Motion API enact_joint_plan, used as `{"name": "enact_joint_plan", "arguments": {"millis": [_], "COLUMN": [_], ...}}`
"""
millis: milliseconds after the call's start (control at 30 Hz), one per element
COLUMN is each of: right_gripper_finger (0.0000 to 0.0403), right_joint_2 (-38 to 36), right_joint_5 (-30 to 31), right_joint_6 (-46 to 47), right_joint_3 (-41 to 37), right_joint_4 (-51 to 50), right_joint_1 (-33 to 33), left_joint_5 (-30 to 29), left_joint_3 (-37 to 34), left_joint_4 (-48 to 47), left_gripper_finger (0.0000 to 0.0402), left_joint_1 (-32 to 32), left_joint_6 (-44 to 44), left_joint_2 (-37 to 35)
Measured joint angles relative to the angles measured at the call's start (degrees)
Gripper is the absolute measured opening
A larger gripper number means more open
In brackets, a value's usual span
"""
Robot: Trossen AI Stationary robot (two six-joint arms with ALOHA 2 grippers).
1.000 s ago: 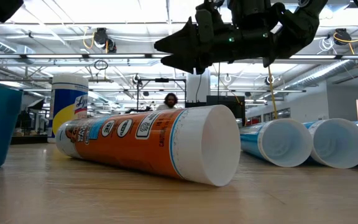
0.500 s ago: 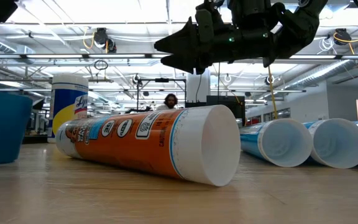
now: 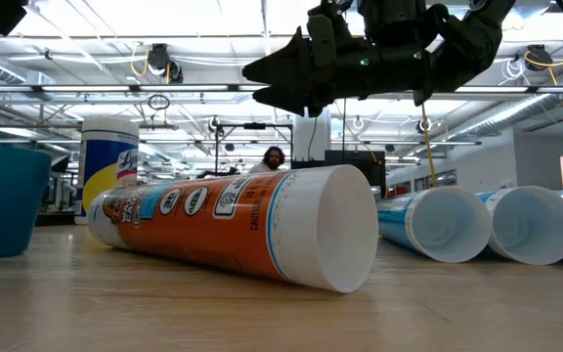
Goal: Pick & place silicon tubes, Sealant and Lysol wipes
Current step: Put the top orange sealant into the blue bin
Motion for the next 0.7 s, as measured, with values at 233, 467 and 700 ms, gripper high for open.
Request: {"name": "enact_joint_plan", "arguments": {"millis": [233, 467, 700], "right_gripper_finger": [0.0375, 0.0375, 0.0375], "right_joint_2": [-3.3, -11.4, -10.6], "right_joint_5": [0.0, 0.7, -0.1], "right_joint_6": [-0.1, -3.8, -2.8], "right_joint_3": [0.0, 1.1, 1.1], "right_joint_4": [-8.0, -30.0, -35.2], "right_joint_1": [0.8, 3.0, 7.2], "left_joint_5": [-4.7, -13.7, -23.9], "left_joint_3": [0.0, 0.0, 0.0], "left_joint_4": [0.1, 0.5, 0.8], "left_gripper_finger": [0.0282, 0.0267, 0.0266], "left_joint_1": [0.3, 0.3, 1.4], "left_joint_6": [3.2, 8.6, 12.9], "left_joint_2": [0.0, -0.6, -0.9]}}
